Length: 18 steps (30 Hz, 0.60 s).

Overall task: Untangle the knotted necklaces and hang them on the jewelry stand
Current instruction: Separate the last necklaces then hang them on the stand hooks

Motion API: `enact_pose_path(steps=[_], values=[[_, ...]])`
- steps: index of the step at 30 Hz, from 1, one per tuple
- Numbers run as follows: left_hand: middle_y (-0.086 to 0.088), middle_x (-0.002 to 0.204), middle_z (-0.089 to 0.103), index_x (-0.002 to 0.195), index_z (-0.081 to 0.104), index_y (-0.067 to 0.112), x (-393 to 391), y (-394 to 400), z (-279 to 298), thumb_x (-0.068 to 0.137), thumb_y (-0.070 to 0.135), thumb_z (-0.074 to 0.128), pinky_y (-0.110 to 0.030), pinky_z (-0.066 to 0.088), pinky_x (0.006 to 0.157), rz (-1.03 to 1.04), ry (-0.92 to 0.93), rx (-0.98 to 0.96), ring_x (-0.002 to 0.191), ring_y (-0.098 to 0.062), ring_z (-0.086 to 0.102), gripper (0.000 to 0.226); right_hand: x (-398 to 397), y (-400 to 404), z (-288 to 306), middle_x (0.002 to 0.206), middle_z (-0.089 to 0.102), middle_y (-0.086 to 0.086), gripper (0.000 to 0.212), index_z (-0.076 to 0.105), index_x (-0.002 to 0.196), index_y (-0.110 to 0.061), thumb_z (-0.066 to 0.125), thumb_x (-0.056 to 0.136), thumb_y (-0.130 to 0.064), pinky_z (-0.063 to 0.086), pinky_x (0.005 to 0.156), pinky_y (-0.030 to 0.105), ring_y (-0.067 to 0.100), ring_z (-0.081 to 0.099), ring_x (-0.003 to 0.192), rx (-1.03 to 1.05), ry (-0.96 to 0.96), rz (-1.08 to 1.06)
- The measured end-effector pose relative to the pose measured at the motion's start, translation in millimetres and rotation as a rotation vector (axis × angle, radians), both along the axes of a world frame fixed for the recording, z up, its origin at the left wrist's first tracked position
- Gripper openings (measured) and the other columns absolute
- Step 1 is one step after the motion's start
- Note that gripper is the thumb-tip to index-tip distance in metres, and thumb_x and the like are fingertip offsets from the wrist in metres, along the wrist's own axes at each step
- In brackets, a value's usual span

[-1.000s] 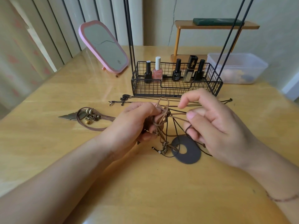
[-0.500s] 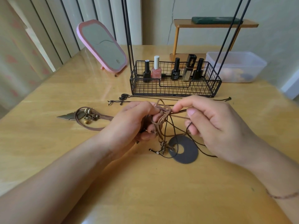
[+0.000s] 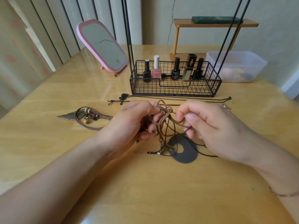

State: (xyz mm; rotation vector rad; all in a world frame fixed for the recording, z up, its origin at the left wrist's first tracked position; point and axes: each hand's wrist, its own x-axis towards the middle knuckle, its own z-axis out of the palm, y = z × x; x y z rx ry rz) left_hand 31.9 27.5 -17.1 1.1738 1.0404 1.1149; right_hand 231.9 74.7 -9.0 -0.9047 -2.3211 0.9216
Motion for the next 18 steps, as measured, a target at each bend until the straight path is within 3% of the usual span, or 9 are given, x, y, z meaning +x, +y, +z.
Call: enact_pose_path(steps=[3, 6, 8, 11, 15, 18], values=[[-0.003, 0.053, 0.039, 0.055, 0.051, 0.02, 0.5, 0.7, -0.2, 0.081, 0.021, 0.046, -0.034, 0.014, 0.052, 0.011, 0.011, -0.007, 0.048, -0.016, 0.03, 0.026, 1.1, 1.8, 0.6, 0.067, 0.056, 0.002, 0.029, 0.065, 0.086, -0.032, 0.043, 0.102, -0.021, 0.039, 0.054, 0.027, 0.008, 0.047, 0.058, -0.09, -0.076, 0.073], [-0.003, 0.054, 0.039, 0.055, 0.05, 0.02, -2.0, 2.2, -1.3, 0.08, 0.023, 0.046, -0.031, 0.015, 0.05, 0.046, 0.017, -0.029, 0.048, -0.016, 0.029, 0.026, 1.5, 0.9, 8.4, 0.073, 0.051, 0.012, 0.029, 0.065, 0.076, -0.023, 0.044, 0.093, -0.034, 0.039, 0.061, 0.04, 0.024, 0.047, 0.066, -0.169, 0.046, 0.161], [-0.004, 0.054, 0.039, 0.055, 0.05, 0.02, -3.0, 2.4, -1.2, 0.08, 0.023, 0.046, -0.03, 0.015, 0.049, 0.052, 0.021, -0.031, 0.048, -0.016, 0.029, 0.025, 2.4, 1.7, 9.7, 0.095, 0.059, -0.002, 0.033, 0.066, 0.073, -0.024, 0.047, 0.088, -0.045, 0.044, 0.081, 0.033, 0.017, 0.057, 0.092, -0.129, 0.118, 0.133], [-0.004, 0.053, 0.04, 0.055, 0.051, 0.02, -0.6, 2.4, -1.1, 0.08, 0.023, 0.046, -0.028, 0.017, 0.049, 0.041, 0.054, -0.013, 0.049, -0.017, 0.03, 0.026, 2.9, 4.8, 8.9, 0.115, 0.053, -0.024, 0.025, 0.071, 0.073, -0.033, 0.055, 0.082, -0.05, 0.04, 0.091, 0.022, 0.001, 0.051, 0.117, -0.103, 0.18, 0.05], [-0.005, 0.057, 0.042, 0.058, 0.056, 0.019, 5.3, 3.1, -3.5, 0.081, 0.022, 0.048, -0.02, 0.025, 0.043, 0.04, 0.087, 0.029, 0.051, -0.018, 0.033, 0.024, -4.5, 3.0, 5.3, 0.098, 0.053, -0.023, 0.019, 0.077, 0.076, -0.037, 0.06, 0.085, -0.035, 0.044, 0.08, 0.016, 0.0, 0.054, 0.101, -0.265, 0.322, 0.085], [-0.001, 0.058, 0.044, 0.059, 0.057, 0.018, 7.4, 3.1, -3.2, 0.081, 0.022, 0.048, -0.017, 0.027, 0.04, 0.034, 0.087, 0.027, 0.051, -0.013, 0.035, 0.023, -9.6, 2.3, 2.1, 0.086, 0.054, -0.026, 0.016, 0.08, 0.08, -0.033, 0.064, 0.08, -0.038, 0.044, 0.076, 0.019, 0.003, 0.053, 0.091, -0.296, 0.349, 0.097]])
